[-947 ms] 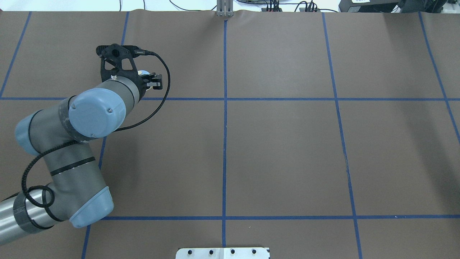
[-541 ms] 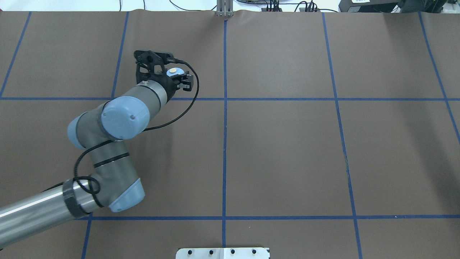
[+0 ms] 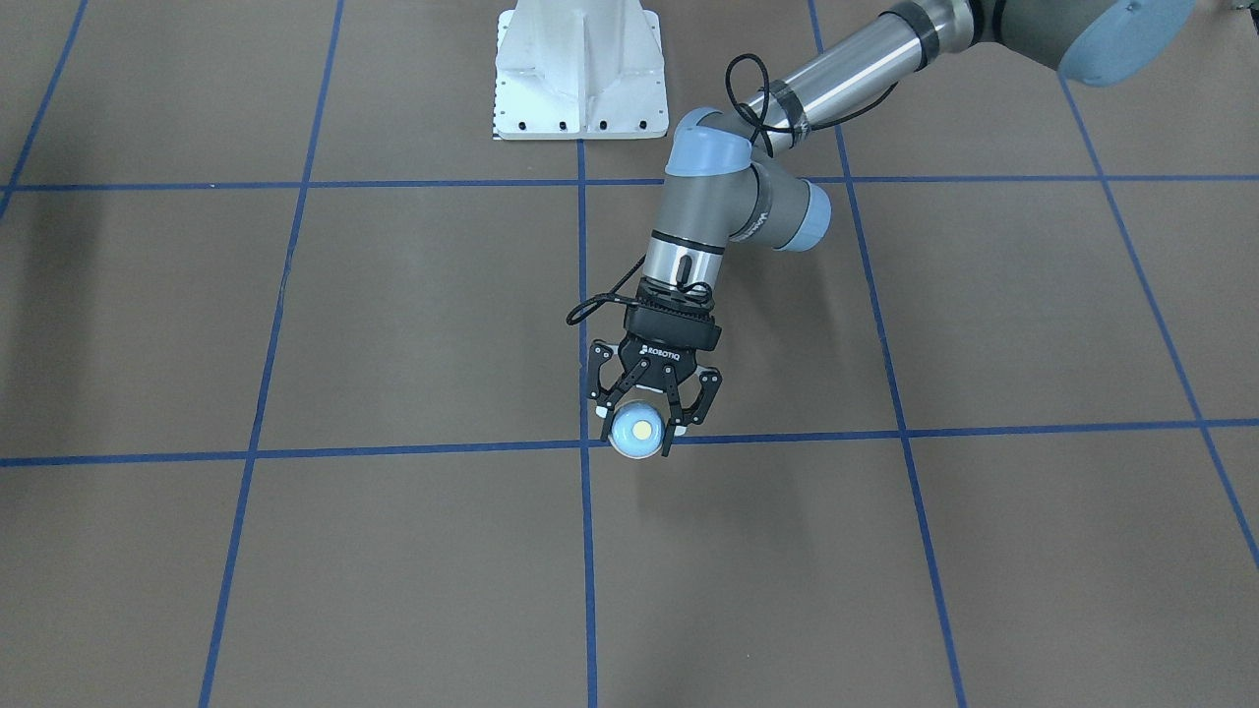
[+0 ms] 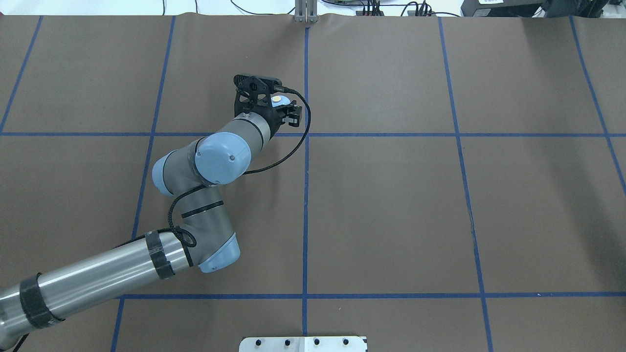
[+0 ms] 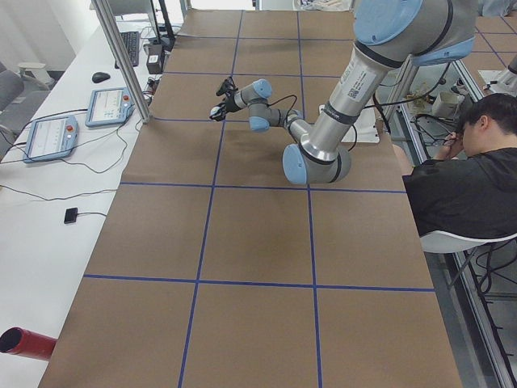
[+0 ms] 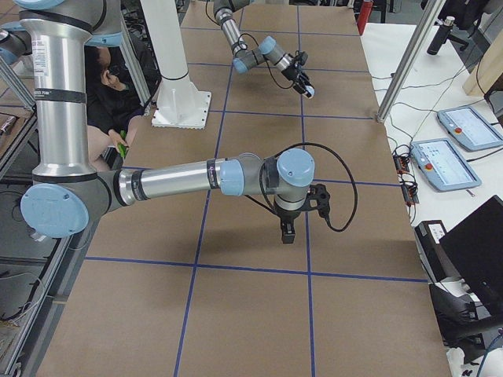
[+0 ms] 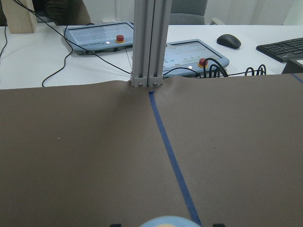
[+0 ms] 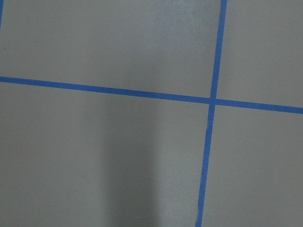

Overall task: Place and press bell with both arms
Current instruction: 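Move the held bell with the left gripper to the table center, then lower the bell onto the grid crossing and open the left gripper, then withdraw the left arm while the right gripper moves above the bell, then press down on the bell's cream button with the right gripper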

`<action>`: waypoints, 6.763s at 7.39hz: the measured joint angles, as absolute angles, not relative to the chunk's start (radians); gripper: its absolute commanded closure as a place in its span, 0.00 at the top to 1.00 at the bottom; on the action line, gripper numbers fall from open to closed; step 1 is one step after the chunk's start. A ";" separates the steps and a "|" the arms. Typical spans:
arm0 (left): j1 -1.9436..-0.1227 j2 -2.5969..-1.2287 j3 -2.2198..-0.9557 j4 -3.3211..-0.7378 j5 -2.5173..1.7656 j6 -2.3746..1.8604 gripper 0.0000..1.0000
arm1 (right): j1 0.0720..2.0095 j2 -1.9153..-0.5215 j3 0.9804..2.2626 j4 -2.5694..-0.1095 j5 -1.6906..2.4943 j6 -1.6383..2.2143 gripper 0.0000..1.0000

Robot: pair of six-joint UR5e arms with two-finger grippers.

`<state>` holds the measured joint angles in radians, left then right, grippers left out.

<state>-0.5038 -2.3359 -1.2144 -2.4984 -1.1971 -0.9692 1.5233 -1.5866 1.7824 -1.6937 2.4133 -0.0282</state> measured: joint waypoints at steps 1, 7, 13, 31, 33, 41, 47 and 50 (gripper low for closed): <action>-0.498 -2.360 -1.154 -2.565 -1.212 -0.960 0.00 | 1.519 -1.582 1.782 -1.694 2.414 -0.028 1.00; -0.472 -2.450 -0.994 -2.623 -1.240 -0.948 0.00 | 1.506 -1.575 1.782 -1.694 2.414 -0.028 1.00; -0.450 -2.462 -0.971 -2.623 -1.243 -0.948 1.00 | 1.504 -1.575 1.783 -1.695 2.414 -0.029 1.00; -1.148 -2.075 -1.257 -2.227 -2.106 -0.466 1.00 | 0.821 -0.757 1.503 -1.601 2.124 1.079 0.00; -1.200 -2.016 -1.287 -2.227 -2.154 -0.410 1.00 | 0.782 -0.720 1.430 -1.537 2.101 1.086 0.00; -1.213 -1.940 -1.348 -2.227 -2.165 -0.390 0.99 | 0.689 -0.553 1.126 -1.435 2.001 1.076 0.00; -1.210 -1.939 -1.341 -2.227 -2.163 -0.390 0.99 | 0.683 -0.516 1.038 -1.370 1.995 1.077 0.00; -1.209 -1.939 -1.341 -2.227 -2.163 -0.390 0.99 | 0.676 -0.518 1.032 -1.368 1.994 1.077 0.00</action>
